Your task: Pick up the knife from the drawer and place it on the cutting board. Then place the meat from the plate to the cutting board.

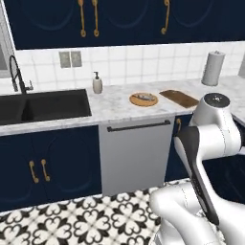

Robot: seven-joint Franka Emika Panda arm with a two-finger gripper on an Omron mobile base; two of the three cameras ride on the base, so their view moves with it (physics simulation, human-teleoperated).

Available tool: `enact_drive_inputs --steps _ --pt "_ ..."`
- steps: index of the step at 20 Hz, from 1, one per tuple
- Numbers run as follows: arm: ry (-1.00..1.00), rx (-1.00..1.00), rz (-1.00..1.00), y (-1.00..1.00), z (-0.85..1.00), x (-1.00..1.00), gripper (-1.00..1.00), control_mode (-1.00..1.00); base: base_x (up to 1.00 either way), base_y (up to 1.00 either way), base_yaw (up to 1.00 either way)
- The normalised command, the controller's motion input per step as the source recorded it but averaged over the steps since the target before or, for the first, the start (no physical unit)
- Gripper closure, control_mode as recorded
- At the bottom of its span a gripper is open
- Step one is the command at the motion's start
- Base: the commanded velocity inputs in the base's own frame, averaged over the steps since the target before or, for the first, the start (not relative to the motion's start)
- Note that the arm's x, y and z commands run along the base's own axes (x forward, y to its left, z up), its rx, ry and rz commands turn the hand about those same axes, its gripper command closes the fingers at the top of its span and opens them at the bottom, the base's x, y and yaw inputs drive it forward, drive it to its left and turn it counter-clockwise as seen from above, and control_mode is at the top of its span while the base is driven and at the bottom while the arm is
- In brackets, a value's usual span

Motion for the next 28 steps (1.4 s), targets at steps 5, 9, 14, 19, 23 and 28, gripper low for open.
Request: enact_drive_inputs --steps 5,9,14,19,23,28 --pt "0.00 0.00 0.00 0.00 0.00 0.00 1.00 1.00 0.45 -0.97 0.28" --pt "0.00 0.00 0.00 0.00 0.00 0.00 1.00 1.00 0.87 -0.62 0.01" --pt "0.00 0.00 0.00 0.00 0.00 0.00 1.00 1.00 0.71 -0.38 0.02" --pt "0.00 0.00 0.00 0.00 0.00 0.00 1.00 1.00 0.49 -0.70 0.13" --pt "0.00 0.00 0.00 0.00 0.00 0.00 1.00 1.00 0.70 -0.40 0.03" --pt "0.00 0.00 0.00 0.00 0.00 0.00 1.00 1.00 0.74 -0.05 -0.02"
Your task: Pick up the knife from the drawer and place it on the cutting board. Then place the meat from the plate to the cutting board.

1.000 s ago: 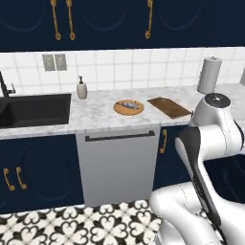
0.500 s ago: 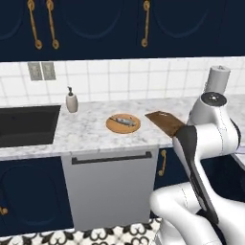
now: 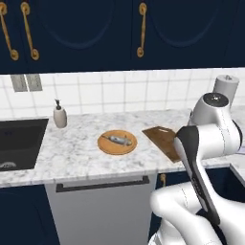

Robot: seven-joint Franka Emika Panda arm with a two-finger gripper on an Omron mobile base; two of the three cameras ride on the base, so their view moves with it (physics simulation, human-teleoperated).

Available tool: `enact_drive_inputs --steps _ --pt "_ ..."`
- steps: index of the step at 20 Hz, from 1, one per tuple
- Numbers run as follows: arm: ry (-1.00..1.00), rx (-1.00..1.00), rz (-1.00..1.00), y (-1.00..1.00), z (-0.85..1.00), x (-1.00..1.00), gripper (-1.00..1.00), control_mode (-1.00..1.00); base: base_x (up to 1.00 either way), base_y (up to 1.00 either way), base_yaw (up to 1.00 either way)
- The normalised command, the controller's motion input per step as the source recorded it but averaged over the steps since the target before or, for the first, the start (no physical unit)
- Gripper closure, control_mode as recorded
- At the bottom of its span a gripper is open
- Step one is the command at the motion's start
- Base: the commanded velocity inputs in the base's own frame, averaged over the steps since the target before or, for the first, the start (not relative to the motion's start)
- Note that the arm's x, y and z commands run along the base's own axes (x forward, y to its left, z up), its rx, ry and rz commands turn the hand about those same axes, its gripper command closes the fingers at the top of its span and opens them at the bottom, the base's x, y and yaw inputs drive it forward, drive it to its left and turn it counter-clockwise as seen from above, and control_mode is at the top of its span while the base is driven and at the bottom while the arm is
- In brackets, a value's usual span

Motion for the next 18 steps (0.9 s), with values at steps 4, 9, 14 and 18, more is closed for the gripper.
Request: enact_drive_inputs --steps 4,9,14,18 --pt "0.00 0.00 0.00 0.00 0.00 0.00 1.00 1.00 0.57 0.00 -0.05" --pt "0.00 0.00 0.00 0.00 0.00 0.00 1.00 1.00 0.26 0.07 -0.17" --pt "0.00 0.00 0.00 0.00 0.00 0.00 1.00 1.00 0.00 0.02 -0.30" --pt "0.00 0.00 0.00 0.00 0.00 0.00 1.00 1.00 0.00 0.09 -0.19"
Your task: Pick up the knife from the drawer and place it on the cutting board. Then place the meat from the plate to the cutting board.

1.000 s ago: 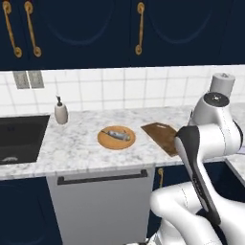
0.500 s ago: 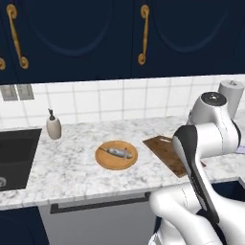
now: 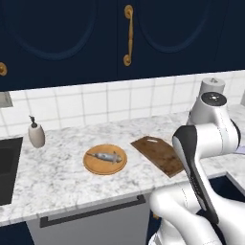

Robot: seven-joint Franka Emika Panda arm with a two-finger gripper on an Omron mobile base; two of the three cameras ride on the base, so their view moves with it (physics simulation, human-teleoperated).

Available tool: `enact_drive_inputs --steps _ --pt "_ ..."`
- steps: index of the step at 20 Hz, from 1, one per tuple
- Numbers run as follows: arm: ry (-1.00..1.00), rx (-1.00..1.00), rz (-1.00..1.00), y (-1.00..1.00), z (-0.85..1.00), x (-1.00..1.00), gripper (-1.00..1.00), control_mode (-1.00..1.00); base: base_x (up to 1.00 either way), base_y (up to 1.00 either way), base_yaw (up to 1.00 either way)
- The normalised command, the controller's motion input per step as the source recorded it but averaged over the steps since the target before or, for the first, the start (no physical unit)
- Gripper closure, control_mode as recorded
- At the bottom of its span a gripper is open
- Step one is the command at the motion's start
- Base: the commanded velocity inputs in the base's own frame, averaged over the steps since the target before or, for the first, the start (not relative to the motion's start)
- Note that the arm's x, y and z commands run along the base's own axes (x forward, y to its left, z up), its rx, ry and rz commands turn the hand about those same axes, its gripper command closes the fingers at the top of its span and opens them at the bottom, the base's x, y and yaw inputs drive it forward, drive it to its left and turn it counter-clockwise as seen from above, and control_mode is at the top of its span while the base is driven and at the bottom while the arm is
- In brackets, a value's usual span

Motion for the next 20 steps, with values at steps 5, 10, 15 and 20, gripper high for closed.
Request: enact_drive_inputs --steps 5,10,15,20 --pt "0.02 0.00 0.01 -0.01 -0.08 0.22 1.00 -1.00 0.07 0.02 -0.06" --pt "0.04 0.00 0.33 -0.11 -0.25 0.15 1.00 -1.00 0.00 0.00 0.00" --pt "0.03 -0.02 0.47 0.00 -0.12 0.00 1.00 -1.00 0.00 0.00 0.00" --pt "0.00 0.00 0.49 -0.08 -0.01 0.00 1.00 -1.00 0.00 0.00 0.00"
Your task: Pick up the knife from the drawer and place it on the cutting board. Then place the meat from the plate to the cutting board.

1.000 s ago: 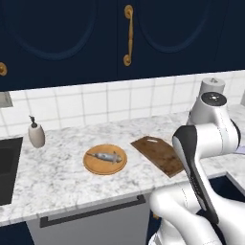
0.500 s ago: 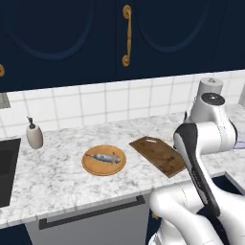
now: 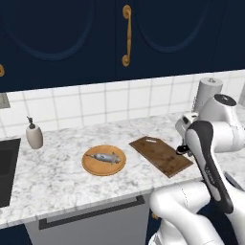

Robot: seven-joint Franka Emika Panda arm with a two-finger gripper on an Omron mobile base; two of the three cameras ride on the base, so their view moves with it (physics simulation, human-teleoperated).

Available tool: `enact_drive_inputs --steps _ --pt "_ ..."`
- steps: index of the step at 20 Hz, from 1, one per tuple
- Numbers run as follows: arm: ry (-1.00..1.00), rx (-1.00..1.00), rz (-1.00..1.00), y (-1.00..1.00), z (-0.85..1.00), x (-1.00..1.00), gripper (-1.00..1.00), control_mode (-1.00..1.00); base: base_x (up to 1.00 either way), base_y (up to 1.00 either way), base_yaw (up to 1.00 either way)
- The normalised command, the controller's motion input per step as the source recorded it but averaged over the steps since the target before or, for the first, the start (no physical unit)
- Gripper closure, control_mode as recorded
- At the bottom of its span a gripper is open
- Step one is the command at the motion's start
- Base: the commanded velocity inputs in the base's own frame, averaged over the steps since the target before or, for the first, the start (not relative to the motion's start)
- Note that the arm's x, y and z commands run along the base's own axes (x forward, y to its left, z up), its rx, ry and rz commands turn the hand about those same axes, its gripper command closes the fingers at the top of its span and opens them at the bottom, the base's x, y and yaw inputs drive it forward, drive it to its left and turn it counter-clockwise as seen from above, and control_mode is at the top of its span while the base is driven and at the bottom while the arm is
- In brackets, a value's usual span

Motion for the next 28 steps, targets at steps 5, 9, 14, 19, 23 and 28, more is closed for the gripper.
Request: enact_drive_inputs --steps 5,9,14,19,23,28 --pt "0.00 0.00 0.52 -0.02 -0.09 0.01 1.00 -1.00 0.00 0.00 0.00" --pt "0.00 -0.10 0.10 0.47 -0.21 0.25 1.00 -1.00 0.00 0.00 0.00" --pt "0.03 -0.11 0.00 0.39 -0.22 0.47 1.00 -1.00 0.00 0.00 0.00" --pt "0.07 -0.05 0.07 0.01 -0.34 0.45 1.00 -1.00 0.00 0.00 0.00" --pt "0.04 -0.03 0.08 0.02 -0.12 0.16 1.00 -1.00 0.00 0.00 0.00" --pt "0.02 -0.06 -0.48 0.23 -0.19 0.09 1.00 -1.00 0.00 0.00 0.00"
